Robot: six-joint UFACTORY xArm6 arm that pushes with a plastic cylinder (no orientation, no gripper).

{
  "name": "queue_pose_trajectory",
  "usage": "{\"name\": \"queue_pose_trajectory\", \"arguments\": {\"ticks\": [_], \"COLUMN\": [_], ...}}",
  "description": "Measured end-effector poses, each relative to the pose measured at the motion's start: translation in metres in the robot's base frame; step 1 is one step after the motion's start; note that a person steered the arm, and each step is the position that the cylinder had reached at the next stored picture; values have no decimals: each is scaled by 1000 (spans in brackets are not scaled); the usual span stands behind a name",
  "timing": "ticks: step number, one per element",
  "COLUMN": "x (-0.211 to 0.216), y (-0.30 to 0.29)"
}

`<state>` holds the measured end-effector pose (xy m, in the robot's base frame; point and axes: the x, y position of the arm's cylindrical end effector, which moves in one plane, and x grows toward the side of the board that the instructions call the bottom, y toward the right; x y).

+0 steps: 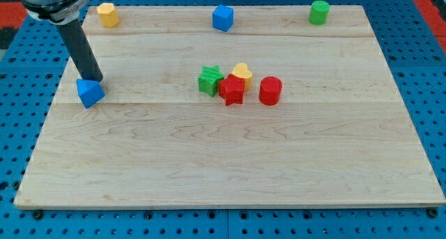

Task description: Move the red star to the right center of the board

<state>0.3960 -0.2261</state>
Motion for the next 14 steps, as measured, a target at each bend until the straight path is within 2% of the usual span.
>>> {"name": "queue_pose_trajectory", "arguments": {"ticks": [1,2,4,6,7,8,10,12,13,14], "x": [-4,-12,59,25,5,5,-36,-21,-9,-5], "y": [19,73,165,265,293,263,255,387,400,371]}}
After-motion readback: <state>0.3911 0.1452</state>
